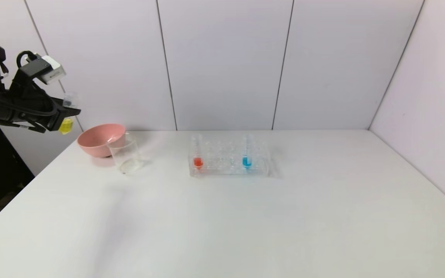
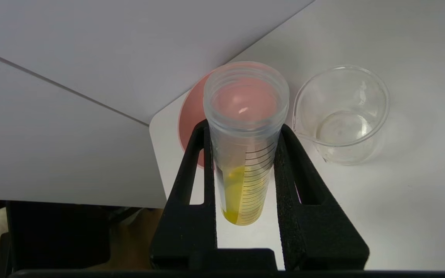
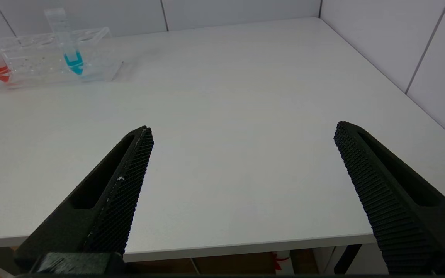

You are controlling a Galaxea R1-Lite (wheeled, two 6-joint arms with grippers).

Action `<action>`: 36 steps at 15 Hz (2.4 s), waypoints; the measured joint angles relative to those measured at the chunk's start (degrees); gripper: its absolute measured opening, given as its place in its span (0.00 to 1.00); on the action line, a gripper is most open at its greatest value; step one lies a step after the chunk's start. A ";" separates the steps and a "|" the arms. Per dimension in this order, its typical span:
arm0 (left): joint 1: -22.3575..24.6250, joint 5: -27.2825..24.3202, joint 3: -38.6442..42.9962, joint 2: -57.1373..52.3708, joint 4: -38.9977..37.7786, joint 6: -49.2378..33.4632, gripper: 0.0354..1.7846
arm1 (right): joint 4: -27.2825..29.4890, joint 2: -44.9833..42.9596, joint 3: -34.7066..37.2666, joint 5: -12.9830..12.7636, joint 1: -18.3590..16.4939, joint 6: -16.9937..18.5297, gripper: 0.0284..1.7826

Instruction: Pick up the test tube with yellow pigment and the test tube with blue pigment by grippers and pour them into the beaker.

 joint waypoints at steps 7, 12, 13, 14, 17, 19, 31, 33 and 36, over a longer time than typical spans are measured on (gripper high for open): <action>-0.06 -0.88 -5.23 0.68 12.07 4.11 0.24 | 0.01 0.00 0.00 0.00 0.02 -0.02 0.96; 0.77 -1.95 -14.96 2.34 30.45 12.68 0.24 | -0.02 0.00 0.00 0.00 0.02 -0.02 0.96; 0.99 -1.96 -17.99 3.45 33.71 15.24 0.24 | 0.00 0.00 0.00 0.00 0.02 -0.05 0.96; 1.10 -1.96 -21.05 4.80 36.57 17.83 0.24 | 0.01 0.00 0.00 0.02 0.02 -0.02 0.96; 1.51 -1.96 -30.21 10.25 42.73 25.94 0.24 | -0.02 0.00 0.00 0.00 0.00 -0.02 0.96; 1.55 -1.79 -33.04 13.48 43.47 30.05 0.24 | 0.00 0.00 0.00 0.00 0.00 -0.02 0.96; 0.66 2.65 -34.28 19.27 40.77 42.58 0.24 | 0.00 0.00 0.00 0.00 0.02 -0.02 0.96; -0.28 2.67 -34.30 19.38 40.81 42.83 0.24 | 0.00 0.00 0.00 0.02 0.02 -0.02 0.96; -1.27 2.73 -34.30 19.57 40.68 44.54 0.24 | -0.02 0.00 0.00 0.00 0.02 -0.02 0.96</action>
